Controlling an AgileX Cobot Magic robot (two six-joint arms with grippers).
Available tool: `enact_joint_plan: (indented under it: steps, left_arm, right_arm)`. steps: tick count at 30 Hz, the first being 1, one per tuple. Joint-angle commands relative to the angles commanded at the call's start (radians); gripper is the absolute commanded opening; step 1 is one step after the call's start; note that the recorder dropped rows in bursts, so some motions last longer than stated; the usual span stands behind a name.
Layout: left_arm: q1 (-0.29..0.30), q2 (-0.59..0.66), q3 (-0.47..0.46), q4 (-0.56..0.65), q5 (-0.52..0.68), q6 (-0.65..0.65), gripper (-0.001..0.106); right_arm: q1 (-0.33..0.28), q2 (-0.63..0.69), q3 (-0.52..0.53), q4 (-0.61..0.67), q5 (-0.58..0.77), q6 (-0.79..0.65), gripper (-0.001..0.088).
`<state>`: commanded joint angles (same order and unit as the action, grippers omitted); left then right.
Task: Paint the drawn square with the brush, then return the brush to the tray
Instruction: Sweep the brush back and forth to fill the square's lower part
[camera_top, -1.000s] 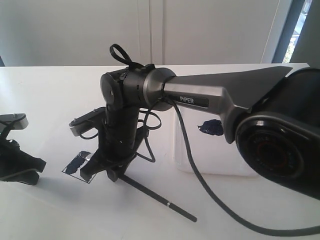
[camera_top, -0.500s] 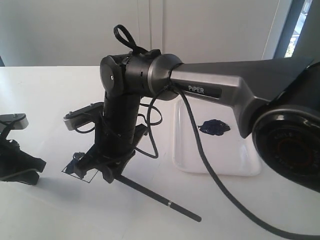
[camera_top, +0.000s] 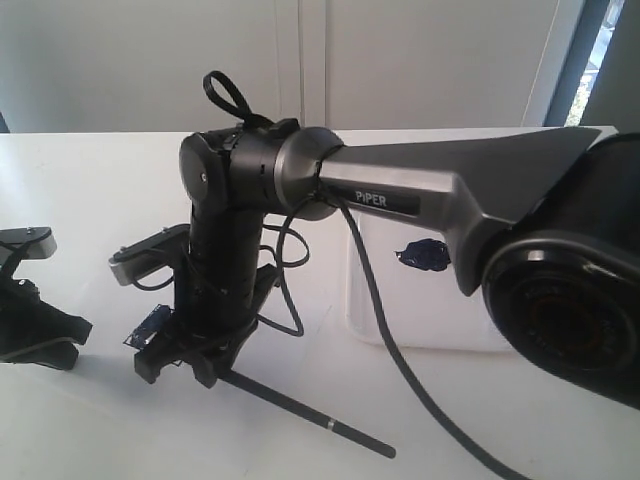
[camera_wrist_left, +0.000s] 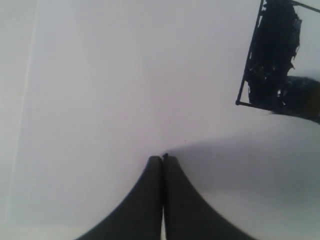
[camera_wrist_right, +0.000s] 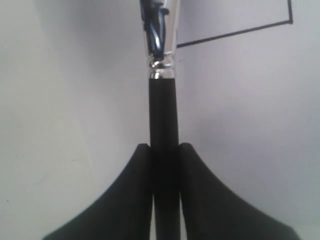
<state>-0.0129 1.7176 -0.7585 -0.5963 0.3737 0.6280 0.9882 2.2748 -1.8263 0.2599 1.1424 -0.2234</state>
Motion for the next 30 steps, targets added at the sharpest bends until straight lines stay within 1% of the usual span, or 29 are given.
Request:
enact_joint_plan:
  steps: [9, 15, 30]
  left_arm:
    - [0.0, 0.0, 0.0, 0.0, 0.0, 0.0, 0.0]
    - [0.0, 0.0, 0.0, 0.0, -0.002, -0.002, 0.0]
    - [0.0, 0.0, 0.0, 0.0, -0.006, -0.002, 0.0]
  right_arm:
    - [0.0, 0.0, 0.0, -0.011, 0.008, 0.0, 0.0]
    - [0.0, 0.0, 0.0, -0.033, 0.044, 0.008, 0.0]
    - [0.0, -0.01, 0.002, -0.054, 0.077, 0.026, 0.0]
